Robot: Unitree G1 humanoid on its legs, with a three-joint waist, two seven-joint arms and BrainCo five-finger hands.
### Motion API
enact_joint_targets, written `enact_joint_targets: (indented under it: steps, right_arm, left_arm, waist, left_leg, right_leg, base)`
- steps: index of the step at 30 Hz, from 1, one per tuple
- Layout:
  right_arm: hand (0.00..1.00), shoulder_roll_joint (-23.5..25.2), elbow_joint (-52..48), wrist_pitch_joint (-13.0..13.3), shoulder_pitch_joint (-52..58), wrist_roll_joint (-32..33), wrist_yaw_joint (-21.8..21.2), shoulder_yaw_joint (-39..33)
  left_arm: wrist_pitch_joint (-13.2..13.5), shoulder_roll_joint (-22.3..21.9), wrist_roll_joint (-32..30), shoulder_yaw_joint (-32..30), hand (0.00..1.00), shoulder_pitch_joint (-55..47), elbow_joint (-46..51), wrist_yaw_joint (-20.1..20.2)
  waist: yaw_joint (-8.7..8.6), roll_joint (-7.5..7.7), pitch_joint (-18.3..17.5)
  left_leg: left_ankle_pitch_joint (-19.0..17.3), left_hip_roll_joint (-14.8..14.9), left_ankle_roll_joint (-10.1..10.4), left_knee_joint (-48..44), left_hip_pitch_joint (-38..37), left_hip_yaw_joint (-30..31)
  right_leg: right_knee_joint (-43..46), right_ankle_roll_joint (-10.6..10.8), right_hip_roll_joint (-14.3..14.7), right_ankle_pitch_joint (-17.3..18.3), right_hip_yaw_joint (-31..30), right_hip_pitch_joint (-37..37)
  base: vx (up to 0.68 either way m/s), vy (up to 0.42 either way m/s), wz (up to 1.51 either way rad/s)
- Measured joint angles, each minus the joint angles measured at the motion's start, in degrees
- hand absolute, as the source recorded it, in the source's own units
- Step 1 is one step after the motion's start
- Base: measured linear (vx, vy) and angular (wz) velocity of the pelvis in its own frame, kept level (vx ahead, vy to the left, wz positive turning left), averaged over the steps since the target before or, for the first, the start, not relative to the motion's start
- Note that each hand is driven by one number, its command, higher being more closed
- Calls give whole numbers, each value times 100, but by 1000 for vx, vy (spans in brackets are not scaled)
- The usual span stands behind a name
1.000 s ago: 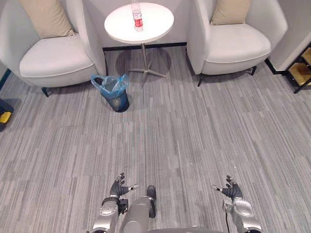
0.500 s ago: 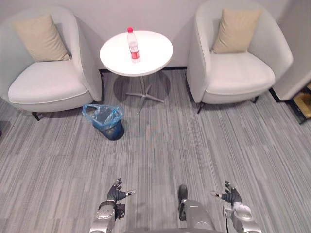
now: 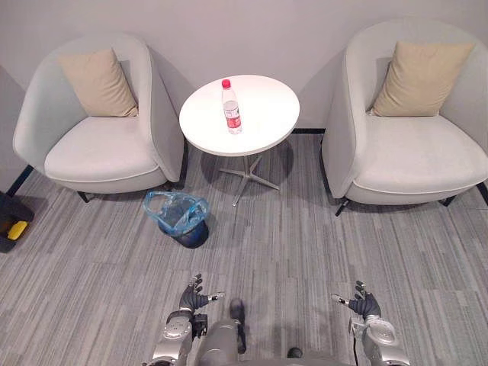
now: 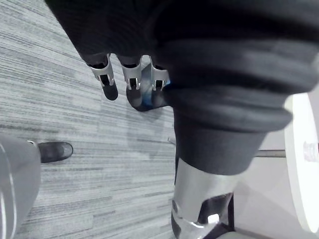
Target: Gather rubbish on tea table into small bin, then transfer packed bag to large trash can.
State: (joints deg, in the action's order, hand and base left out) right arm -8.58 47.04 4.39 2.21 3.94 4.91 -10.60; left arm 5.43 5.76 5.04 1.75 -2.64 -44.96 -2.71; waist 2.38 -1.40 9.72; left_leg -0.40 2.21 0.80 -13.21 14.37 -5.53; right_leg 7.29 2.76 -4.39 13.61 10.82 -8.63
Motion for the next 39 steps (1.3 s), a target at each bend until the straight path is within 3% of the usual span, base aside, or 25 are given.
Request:
enact_joint_targets:
  steps: [1, 2, 4, 6, 7, 8, 9, 11, 13, 14, 16, 17, 20, 21, 22, 23, 24, 25, 26, 27, 29, 30, 31, 37, 39]
  right_arm:
    - [0, -11, 1, -5, -19, -4, 0, -15]
    - [0, -13, 2, -7, -20, -5, -1, -16]
    - [0, 0, 102, -14, -95, -26, -17, -13]
    - [0, 27, 157, -29, -89, -84, -21, 1]
    - [0, 55, 180, -40, -64, -145, -33, 10]
    - [0, 61, 196, -48, -54, -177, -37, 26]
    - [0, 59, 212, -48, -45, -187, -49, 58]
    - [0, 41, 218, -48, -54, -187, -84, 139]
    - [0, 22, 217, -45, -48, -184, -129, 173]
    - [0, 18, 218, -48, -38, -184, -129, 214]
    - [0, 12, 223, -48, 22, -183, -130, 216]
    - [0, -44, 342, -55, -21, -185, -122, 189]
    - [0, -38, 343, -49, -44, -184, -128, 14]
    - [0, -14, 345, -50, 9, -183, -131, -7]
    - [0, 31, 343, -51, 79, -176, -128, -3]
    - [0, 42, 338, -48, 122, -174, -127, -1]
    - [0, 47, 335, -47, 150, -171, -126, -2]
    - [0, 59, 334, -45, 178, -153, -122, -7]
    - [0, 62, 333, -44, 169, -126, -120, -10]
    - [0, 66, 328, -43, 165, -112, -117, -14]
    - [0, 68, 327, -34, 141, -90, -117, -17]
    - [0, 53, 328, -36, 176, -23, -113, -28]
    - [0, 82, 356, -54, 173, 5, -105, -21]
    - [0, 147, 332, -49, 152, -5, -110, -17]
    - [0, 144, 333, -48, 80, -8, -111, -21]
  left_arm:
    - [-10, 16, -1, 29, 0, 46, 5, 6]
    - [-11, 16, -1, 38, 0, 49, 5, 8]
    - [-19, 35, -11, 40, 0, -27, -1, 12]
    - [-17, 79, -9, 47, 0, -78, 0, 12]
    - [-20, 170, -6, 56, 0, -70, -5, 8]
    - [-20, 207, -2, 64, 0, -81, -8, 6]
    - [-20, 247, 11, 89, 0, -72, -11, -2]
    - [-17, 306, 43, 86, 0, 11, -27, -2]
    - [-16, 279, 63, 43, 0, 93, -41, -4]
    - [-11, 286, 75, 38, 0, 144, -61, -3]
    - [1, 290, 76, 48, 0, 132, -82, -2]
    - [-1, 154, 73, 49, 0, 145, -241, 5]
    - [-5, 110, 44, 46, 0, 160, -352, 9]
    - [-5, 104, 34, 41, 0, 161, -360, 11]
    - [-3, 83, 33, 28, 0, 144, -359, 10]
    - [1, 57, 34, 23, 0, 146, -344, 11]
    - [4, 30, 33, 18, 0, 122, -331, 12]
    - [-1, -101, 34, 6, 0, 6, -334, 15]
    - [-4, -128, 34, 7, 0, -10, -333, 17]
    - [-6, -145, 35, 9, 0, -19, -333, 19]
    - [-6, -158, 37, 7, 0, 0, -305, 13]
    - [-3, -172, 37, 14, 0, -3, -273, 15]
    - [-11, -140, 42, 10, 0, -6, -282, 10]
    - [-16, 20, 43, 49, 0, -27, -274, 12]
    - [-16, 26, 43, 50, 0, -60, -275, 12]
  waist:
    - [-1, 128, 0]
    - [-2, 130, 2]
    - [3, 155, -8]
    - [-9, 177, -10]
    - [-8, 187, -12]
    - [-12, 187, -12]
    - [-92, 180, -16]
    - [-182, 158, -5]
    - [-203, 102, 25]
    - [-267, 104, 35]
    - [-376, 199, 17]
    - [-348, 46, -9]
    - [-366, 22, -2]
    - [-387, -12, 11]
    - [-360, -25, 14]
    - [-322, -50, 23]
    - [-297, -76, 30]
    - [-232, -139, 16]
    - [-229, -146, 14]
    - [-217, -153, 3]
    - [-158, -208, -9]
    - [-151, -282, -17]
    - [-141, -284, -20]
    - [-120, -46, -41]
    - [-122, -8, -33]
  left_leg:
    - [-432, -148, -179, -520, 193, -68]
    - [-496, -156, -206, -586, 190, -94]
    - [-858, -300, -324, -620, -176, -229]
    - [-1013, -410, -400, -448, -574, -236]
    - [-1175, -465, -474, -330, -950, -186]
    - [-1200, -464, -471, -250, -1131, -163]
    - [-1210, -449, -462, -42, -1424, -22]
    - [-1208, -307, -456, 194, -1749, 119]
    - [-1210, -92, -453, 229, -1940, 205]
    - [-1233, 48, -413, 241, -2079, 326]
    - [-1405, 108, -28, 243, -2282, 424]
    - [-1448, 318, 99, 255, -2307, 476]
    - [-1276, 435, 348, -146, -2292, 587]
    - [-1245, 523, 448, -617, -2157, 609]
    - [-1153, 664, 708, -1609, -1839, 602]
    - [-1175, 763, 750, -2060, -1683, 530]
    - [-1212, 849, 739, -2405, -1564, 449]
    - [-1325, 1095, 551, -2997, -1069, -5]
    - [-1346, 1093, 516, -2949, -957, -101]
    - [-1370, 1080, 474, -2820, -860, -174]
    - [-1329, 946, 441, -1625, -603, -307]
    - [-736, 838, 385, -562, -599, -288]
    - [-343, 734, 292, -372, -654, -318]
    - [-254, 258, 168, 231, -1031, -293]
    - [-325, 86, 74, 332, -1219, -294]
  right_leg:
    - [348, 110, -210, 186, -142, 105]
    - [444, 118, -233, 202, -182, 124]
    - [1993, 341, -465, 232, -516, 597]
    - [3244, 848, -692, -76, -535, 1031]
    - [4225, 705, -794, 53, -463, 1398]
    - [4426, 615, -777, 188, -421, 1525]
    - [4453, 318, -734, 374, -221, 1738]
    - [4055, 43, -513, 543, 24, 2166]
    - [3220, 3, -207, 514, 2, 2522]
    - [2198, 67, -63, 184, -114, 2644]
    - [1141, 16, -48, -1325, -220, 2491]
    - [1152, -342, 177, -1335, -157, 2375]
    - [1524, -495, 194, -801, 19, 2274]
    - [1345, -521, 241, -761, 132, 2010]
    - [966, -544, 334, -734, 199, 1567]
    - [806, -554, 397, -731, 213, 1360]
    - [684, -566, 450, -720, 221, 1213]
    - [372, -626, 544, -732, 291, 826]
    - [333, -618, 532, -729, 296, 774]
    - [309, -607, 516, -730, 295, 762]
    - [293, -497, 423, -722, 304, 705]
    - [357, -372, 389, -653, 329, 682]
    - [419, -266, 315, -585, 262, 639]
    - [242, -19, -27, -483, 330, 457]
    - [433, 74, -198, -255, 336, 398]
  base:
    - [438, 149, 8]
    - [591, 221, -1]
    - [436, 171, -13]
    - [454, 120, -2]
    - [442, 64, 7]
    - [527, 31, 24]
    - [342, -20, 31]
    - [390, -94, 41]
    - [416, -179, 39]
    - [389, -208, 70]
    - [413, -231, 62]
    - [460, -284, 14]
    - [340, -238, 23]
    - [313, -225, 61]
    - [239, -174, 46]
    - [175, -113, 24]
    - [194, -75, 5]
    - [183, -44, 3]
    - [167, -17, 4]
    - [133, 49, -4]
    - [182, 100, 3]
    - [223, 145, 12]
    - [214, 128, 16]
    - [164, 81, 17]
    - [90, 38, 9]
